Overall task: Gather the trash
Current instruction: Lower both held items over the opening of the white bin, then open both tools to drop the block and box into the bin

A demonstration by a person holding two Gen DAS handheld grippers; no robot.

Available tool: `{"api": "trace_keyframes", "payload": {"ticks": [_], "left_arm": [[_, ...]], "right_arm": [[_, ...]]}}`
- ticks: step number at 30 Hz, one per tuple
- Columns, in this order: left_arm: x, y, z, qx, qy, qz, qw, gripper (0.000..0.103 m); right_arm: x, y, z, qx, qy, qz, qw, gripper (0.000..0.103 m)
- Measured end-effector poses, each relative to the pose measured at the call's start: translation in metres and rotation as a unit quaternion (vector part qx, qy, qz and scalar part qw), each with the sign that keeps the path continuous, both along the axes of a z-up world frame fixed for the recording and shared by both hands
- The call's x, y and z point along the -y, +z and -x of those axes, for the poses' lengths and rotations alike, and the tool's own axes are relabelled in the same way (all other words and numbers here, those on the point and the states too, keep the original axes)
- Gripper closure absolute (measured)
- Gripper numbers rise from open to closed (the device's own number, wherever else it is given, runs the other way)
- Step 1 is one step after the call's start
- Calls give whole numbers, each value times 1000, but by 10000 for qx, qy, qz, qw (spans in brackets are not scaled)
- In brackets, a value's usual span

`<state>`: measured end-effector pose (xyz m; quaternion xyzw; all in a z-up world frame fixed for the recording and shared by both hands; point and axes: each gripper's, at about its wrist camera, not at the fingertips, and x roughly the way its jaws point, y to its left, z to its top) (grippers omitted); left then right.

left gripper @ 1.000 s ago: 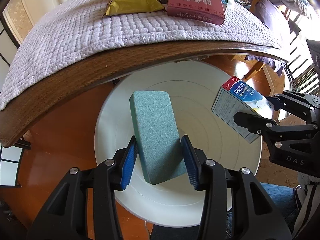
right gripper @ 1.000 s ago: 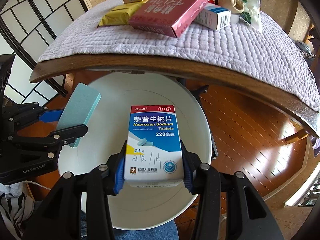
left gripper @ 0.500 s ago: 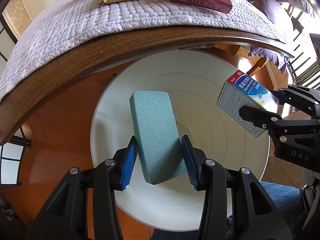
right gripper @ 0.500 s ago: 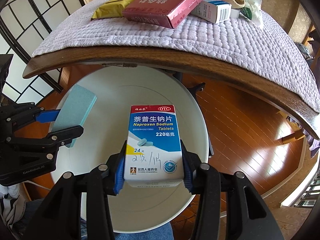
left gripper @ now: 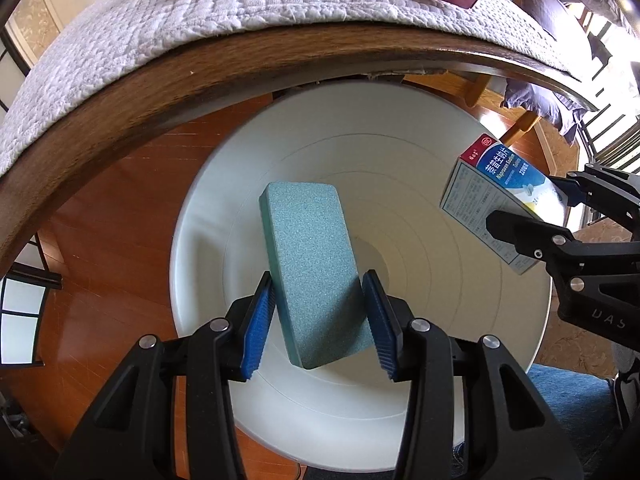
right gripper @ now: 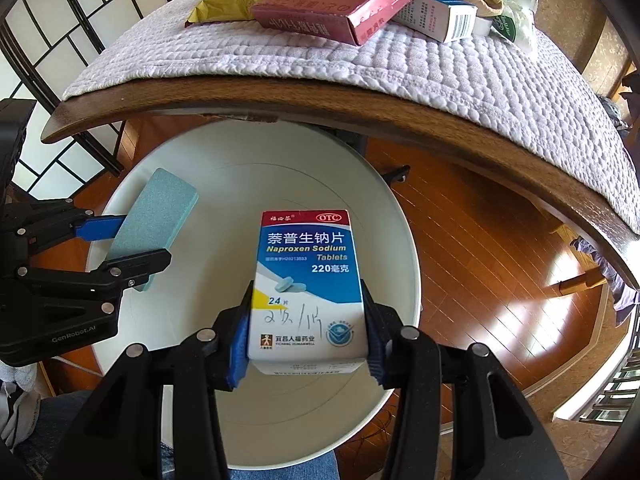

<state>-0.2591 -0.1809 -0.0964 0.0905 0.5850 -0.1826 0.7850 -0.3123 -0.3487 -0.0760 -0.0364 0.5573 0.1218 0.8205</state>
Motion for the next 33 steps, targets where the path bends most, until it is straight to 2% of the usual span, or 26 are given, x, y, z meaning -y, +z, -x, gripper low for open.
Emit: {"api": "trace_keyframes", "payload": {"ticks": [17, 19, 22, 33], "left_arm": [[-4, -4, -8, -1, 24, -119, 9999, 55], [-7, -2, -9, -2, 39, -50, 10000, 50], [-9, 1, -10, 42, 40, -7, 10000, 43], [-20, 22, -12, 213, 99, 107, 9997, 42]], "right_arm": [[-3, -5, -6, -81, 9, 3, 10000, 57], [-4, -5, -5, -70, -2, -20, 10000, 56], [-2, -3, -6, -40, -46, -23, 10000, 42], [3, 18, -7, 169, -144, -126, 9997, 41]]}}
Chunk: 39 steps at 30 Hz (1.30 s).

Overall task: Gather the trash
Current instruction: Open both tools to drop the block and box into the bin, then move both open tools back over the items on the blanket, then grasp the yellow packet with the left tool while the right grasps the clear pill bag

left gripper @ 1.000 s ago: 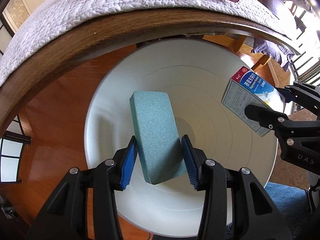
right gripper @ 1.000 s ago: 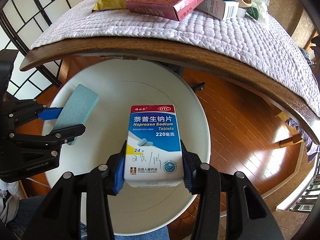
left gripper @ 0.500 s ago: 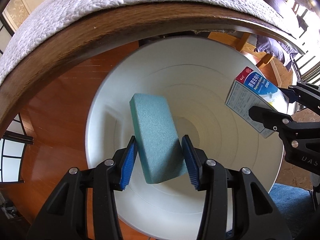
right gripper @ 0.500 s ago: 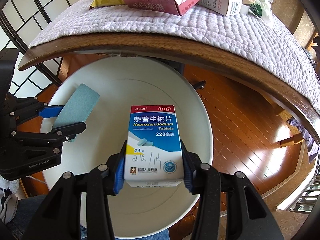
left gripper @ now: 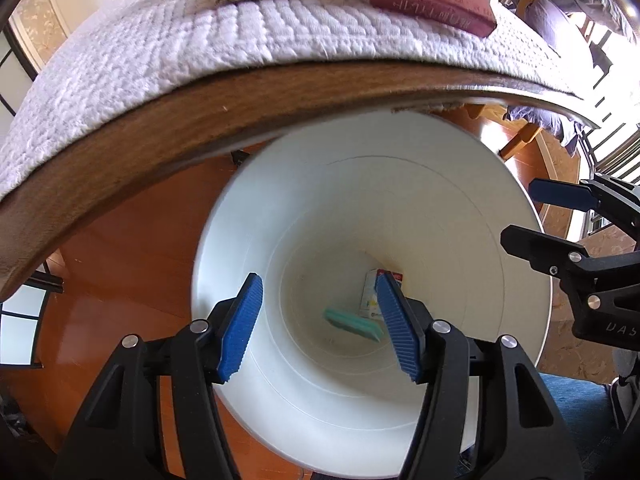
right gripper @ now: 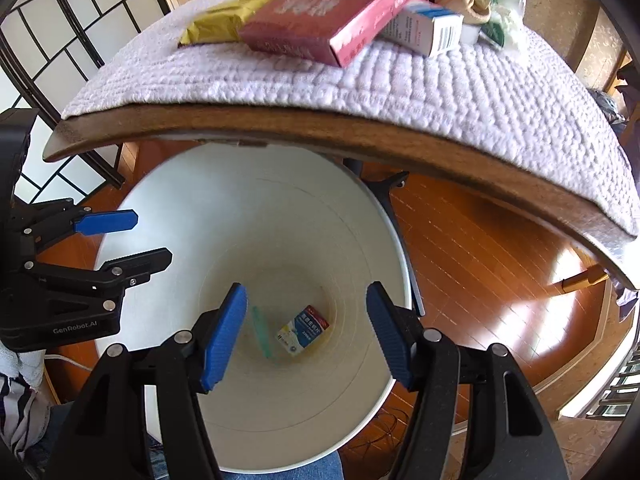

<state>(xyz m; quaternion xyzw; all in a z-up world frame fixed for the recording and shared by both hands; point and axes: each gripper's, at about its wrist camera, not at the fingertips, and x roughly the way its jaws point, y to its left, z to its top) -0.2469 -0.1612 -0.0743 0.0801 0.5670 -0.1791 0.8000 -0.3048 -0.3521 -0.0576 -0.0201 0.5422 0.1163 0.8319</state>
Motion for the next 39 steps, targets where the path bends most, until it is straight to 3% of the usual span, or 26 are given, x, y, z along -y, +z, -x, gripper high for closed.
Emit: {"api": "trace_keyframes", "payload": {"ticks": [7, 12, 17, 19, 25, 32, 39], "left_arm": [[-15, 49, 4, 448, -57, 254, 9987, 42], [-30, 92, -7, 937, 56, 401, 9948, 42], [-39, 118, -39, 1233, 246, 568, 9904, 32], [-37, 121, -50, 1317, 229, 577, 9893, 24], [-24, 116, -90, 1255, 118, 602, 9902, 17], [-9, 99, -123, 1109, 57, 449, 9928, 17], [2, 87, -134, 981, -34, 387, 9944, 17]], "right_arm": [[11, 49, 3, 654, -54, 73, 9978, 41], [30, 89, -8, 1273, -437, 205, 9907, 40], [70, 114, -41, 1665, -971, 202, 9811, 34], [87, 121, -54, 1745, -1163, 139, 9777, 31], [132, 129, -94, 1707, -1659, -240, 9710, 22], [151, 121, -141, 1552, -1929, -331, 9683, 21], [170, 100, -180, 1139, -2101, -957, 9663, 21]]}}
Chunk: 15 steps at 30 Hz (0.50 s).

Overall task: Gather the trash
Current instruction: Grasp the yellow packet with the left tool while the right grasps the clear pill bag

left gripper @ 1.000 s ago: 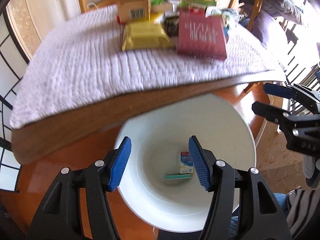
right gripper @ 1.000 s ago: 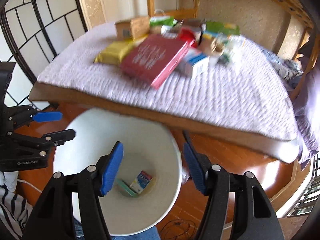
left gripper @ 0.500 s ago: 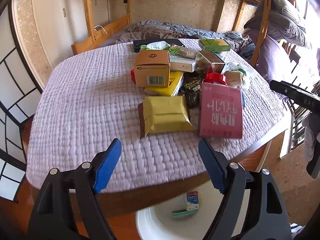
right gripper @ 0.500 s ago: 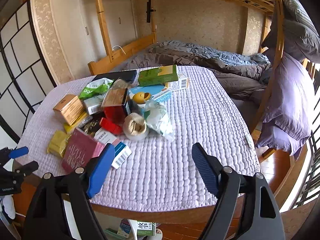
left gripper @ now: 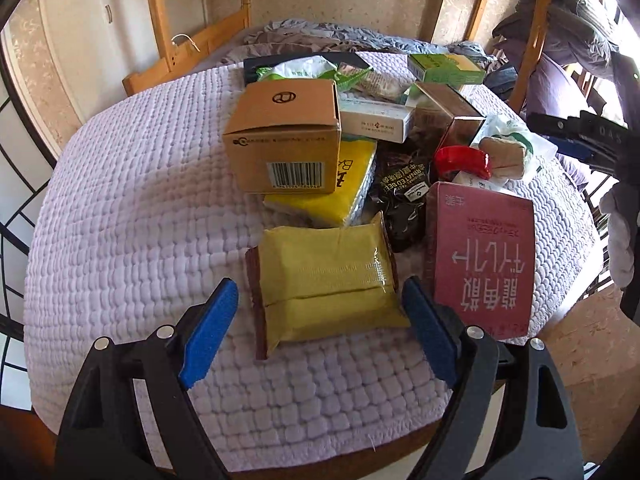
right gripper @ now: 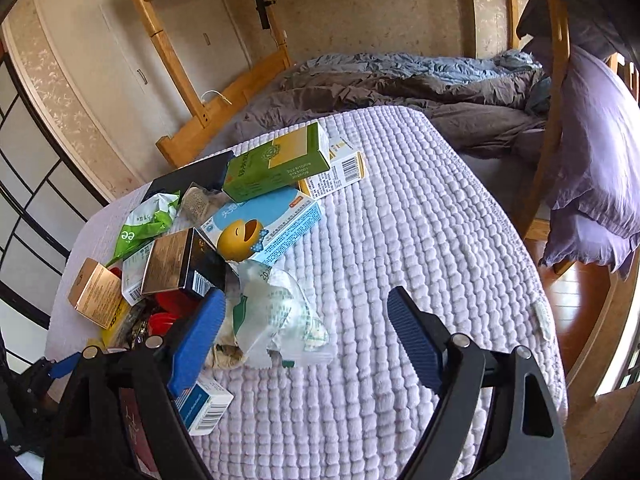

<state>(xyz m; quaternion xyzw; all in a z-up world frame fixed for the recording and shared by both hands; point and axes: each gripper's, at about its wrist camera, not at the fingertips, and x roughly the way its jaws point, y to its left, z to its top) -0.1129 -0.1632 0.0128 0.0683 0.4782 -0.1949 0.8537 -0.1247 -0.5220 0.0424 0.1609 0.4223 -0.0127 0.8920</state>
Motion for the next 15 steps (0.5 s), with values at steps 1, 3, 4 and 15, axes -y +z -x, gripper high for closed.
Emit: {"api": "trace_keyframes", "payload": {"ticks": [1, 3, 4, 15], "left_arm": [[1, -2, 0, -8, 0, -18, 10000, 17], [3, -6, -1, -35, -12, -58, 10000, 17], [2, -7, -1, -31, -5, -64, 10000, 17], [5, -5, -1, 56, -77, -116, 9999, 35]], "right_arm": [[1, -4, -4, -57, 12, -96, 9999, 21], [2, -11, -12, -174, 30, -283, 9994, 21], [3, -16, -15, -229, 34, -371, 9990, 21], [-2, -38, -25, -387, 260, -864, 9952, 58]]}}
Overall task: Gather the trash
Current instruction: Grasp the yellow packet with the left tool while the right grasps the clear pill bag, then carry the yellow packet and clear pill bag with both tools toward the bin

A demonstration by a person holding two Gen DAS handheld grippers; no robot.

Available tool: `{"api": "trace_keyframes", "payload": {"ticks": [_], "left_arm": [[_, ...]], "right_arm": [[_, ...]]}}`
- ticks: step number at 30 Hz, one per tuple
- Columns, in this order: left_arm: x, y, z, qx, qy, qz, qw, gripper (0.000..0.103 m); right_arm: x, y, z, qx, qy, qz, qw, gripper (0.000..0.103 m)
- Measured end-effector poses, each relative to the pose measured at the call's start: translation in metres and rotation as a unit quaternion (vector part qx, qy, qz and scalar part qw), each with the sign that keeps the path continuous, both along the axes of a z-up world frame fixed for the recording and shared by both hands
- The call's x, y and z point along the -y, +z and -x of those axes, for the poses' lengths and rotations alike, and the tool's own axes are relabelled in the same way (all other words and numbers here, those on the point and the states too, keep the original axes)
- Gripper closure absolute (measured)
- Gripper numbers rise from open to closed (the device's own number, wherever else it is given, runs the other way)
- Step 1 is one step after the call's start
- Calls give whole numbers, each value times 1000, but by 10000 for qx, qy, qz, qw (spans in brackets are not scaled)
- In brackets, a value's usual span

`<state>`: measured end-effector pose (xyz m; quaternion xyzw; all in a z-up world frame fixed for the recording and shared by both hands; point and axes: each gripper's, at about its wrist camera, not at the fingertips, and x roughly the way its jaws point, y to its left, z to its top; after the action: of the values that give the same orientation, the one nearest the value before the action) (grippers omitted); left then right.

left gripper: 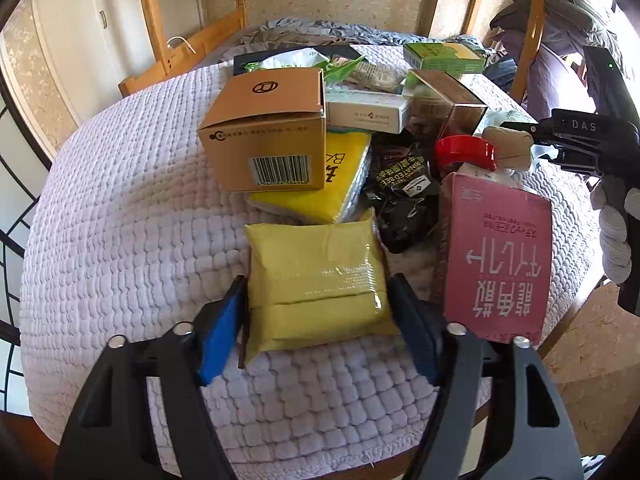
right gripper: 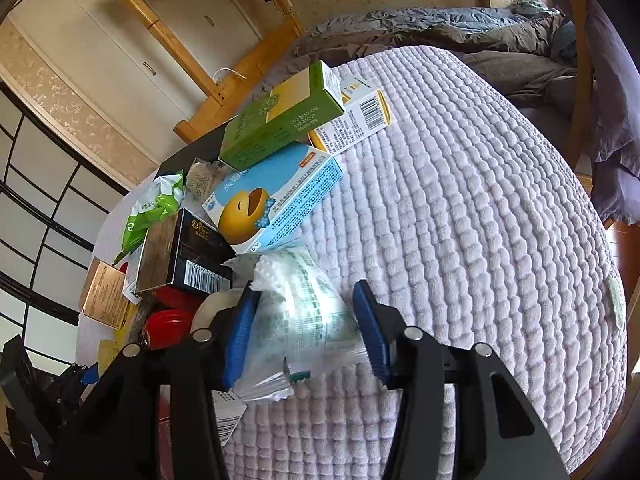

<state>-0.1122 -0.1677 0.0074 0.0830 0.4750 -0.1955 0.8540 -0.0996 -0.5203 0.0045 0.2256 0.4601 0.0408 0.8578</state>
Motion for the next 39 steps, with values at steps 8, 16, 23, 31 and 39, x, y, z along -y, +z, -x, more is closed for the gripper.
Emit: {"api": "trace_keyframes", "payload": {"ticks": [8, 16, 23, 31, 39], "left_arm": [[-6, 6, 2, 9, 76, 78, 9999, 41], [-15, 10, 4, -34, 220, 198, 9996, 41], [-18, 13, 7, -34, 289, 206, 9994, 41], [-24, 20, 13, -11, 315, 270, 9991, 41], [-27, 26, 23, -8, 356, 313, 9989, 41]], "right_arm": [[1, 24, 20, 370, -34, 617, 9974, 60], [-11, 43, 41, 613, 126, 1136, 9916, 60], [-28, 52, 59, 754, 377, 1521, 9848, 60], [-47, 61, 79, 883, 564, 1690, 9800, 60], [-65, 66, 102, 989, 757, 1770, 9763, 60]]}}
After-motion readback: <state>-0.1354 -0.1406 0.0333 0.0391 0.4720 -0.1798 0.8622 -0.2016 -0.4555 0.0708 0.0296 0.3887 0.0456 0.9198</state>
